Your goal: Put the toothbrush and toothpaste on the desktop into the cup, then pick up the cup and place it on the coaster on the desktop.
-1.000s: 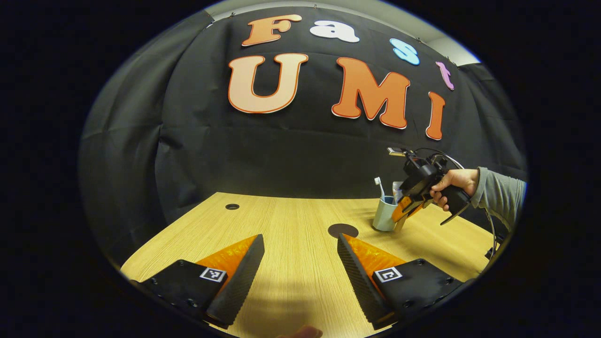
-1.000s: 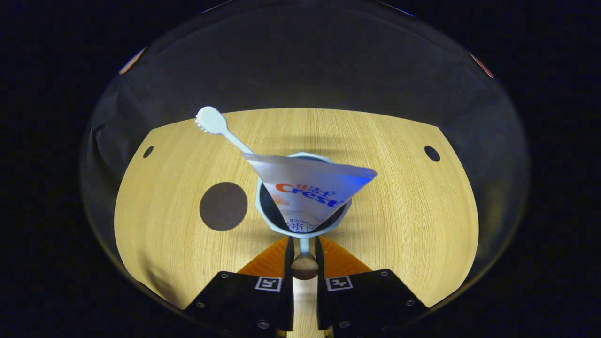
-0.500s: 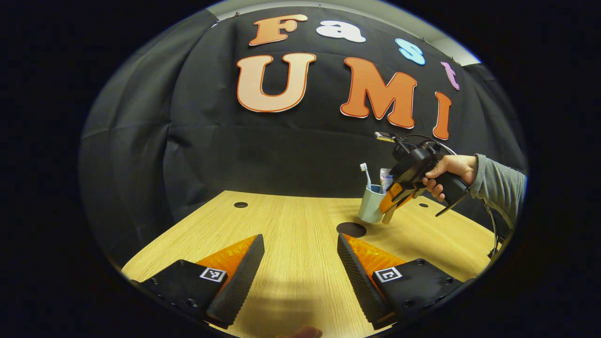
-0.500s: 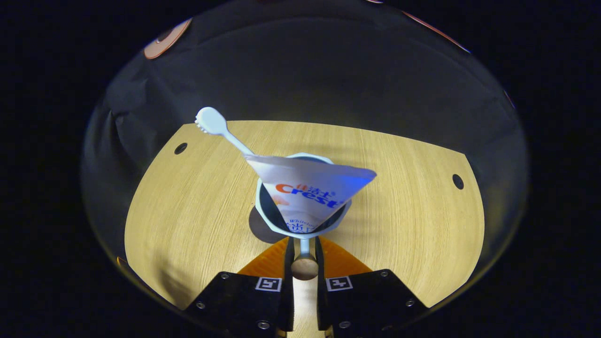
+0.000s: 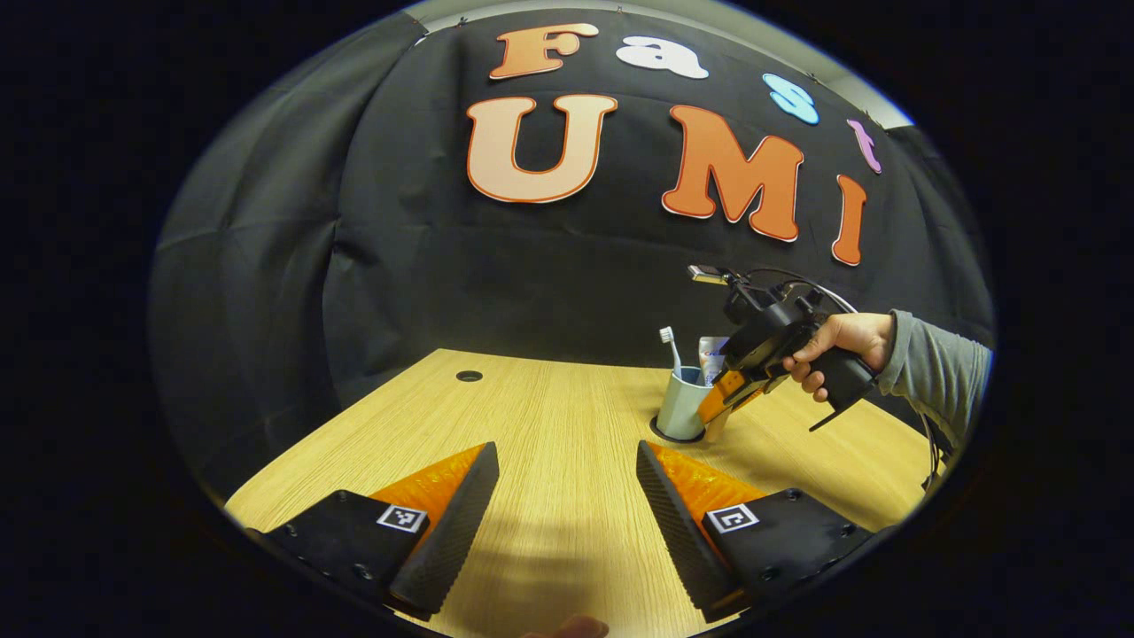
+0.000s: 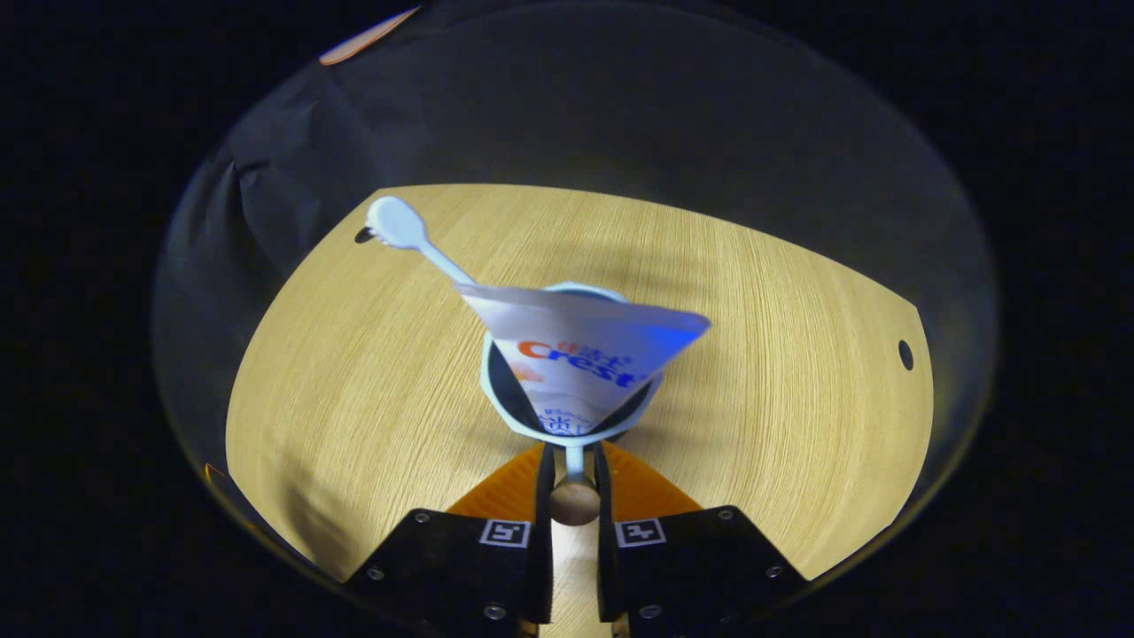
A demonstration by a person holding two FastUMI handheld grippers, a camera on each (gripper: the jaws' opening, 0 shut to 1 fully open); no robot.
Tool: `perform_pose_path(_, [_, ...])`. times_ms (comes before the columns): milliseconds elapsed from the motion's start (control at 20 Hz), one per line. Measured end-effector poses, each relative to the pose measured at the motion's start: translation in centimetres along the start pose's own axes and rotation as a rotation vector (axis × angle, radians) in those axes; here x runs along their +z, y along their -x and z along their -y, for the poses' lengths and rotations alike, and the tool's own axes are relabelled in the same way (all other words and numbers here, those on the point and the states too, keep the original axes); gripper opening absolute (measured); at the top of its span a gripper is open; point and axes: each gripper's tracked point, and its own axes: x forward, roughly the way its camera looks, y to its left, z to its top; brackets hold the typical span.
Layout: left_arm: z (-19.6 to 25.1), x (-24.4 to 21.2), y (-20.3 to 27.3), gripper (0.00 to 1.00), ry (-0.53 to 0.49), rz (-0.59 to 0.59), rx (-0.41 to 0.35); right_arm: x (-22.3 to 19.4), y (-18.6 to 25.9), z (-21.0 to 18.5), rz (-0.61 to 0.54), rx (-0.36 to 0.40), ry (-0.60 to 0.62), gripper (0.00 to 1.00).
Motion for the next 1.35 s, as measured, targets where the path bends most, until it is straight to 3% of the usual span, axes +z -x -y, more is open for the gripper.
perform_pose_path(50, [0.0, -0.4, -0.1, 0.99, 0.004, -0.008, -0.002, 0.4, 0.6, 0.2, 0.024, 0.005, -0.003, 0.30])
perform_pose_path(100, [0.1, -0.6, -0.1, 0.99, 0.008, -0.014, -0.005, 0.4, 0.4, 0.8, 0.039, -0.009, 0.002, 0.28])
perform_pose_path(350, [1.4, -0.8, -0.9, 0.99, 0.010, -0.028, -0.008, 0.4, 1.7, 1.4, 0.160, -0.020, 0.041, 0.68])
perform_pose_path(750, [6.3, 0.3, -2.6, 0.99, -0.014, -0.032, -0.040, 1.6, 9.8, 4.2, 0.517, -0.077, 0.051, 0.73])
perform_pose_path(800, [7.0, 0.7, -2.8, 0.99, -0.018, -0.022, -0.045, 1.4, 11.0, 4.9, 0.557, -0.081, 0.044, 0.70])
perform_pose_path(850, [7.8, 1.0, -3.0, 0.99, -0.017, -0.011, -0.052, 1.1, 12.3, 5.6, 0.595, -0.083, 0.035, 0.76])
perform_pose_path(900, [8.6, 1.5, -3.1, 0.99, -0.014, -0.003, -0.061, 0.6, 13.3, 6.3, 0.630, -0.088, 0.027, 0.72])
perform_pose_path(950, [9.4, 1.8, -3.3, 0.99, -0.014, 0.008, -0.068, 0.2, 14.4, 7.2, 0.664, -0.096, 0.020, 0.78])
perform_pose_path(1200, [12.5, 4.7, -3.2, 0.99, -0.035, 0.116, -0.078, -4.4, 16.8, 11.9, 0.799, -0.207, 0.018, 0.81])
perform_pose_path(1350, [14.3, 5.8, -2.8, 0.98, -0.045, 0.174, -0.091, -7.1, 17.4, 13.4, 0.849, -0.222, -0.014, 0.81])
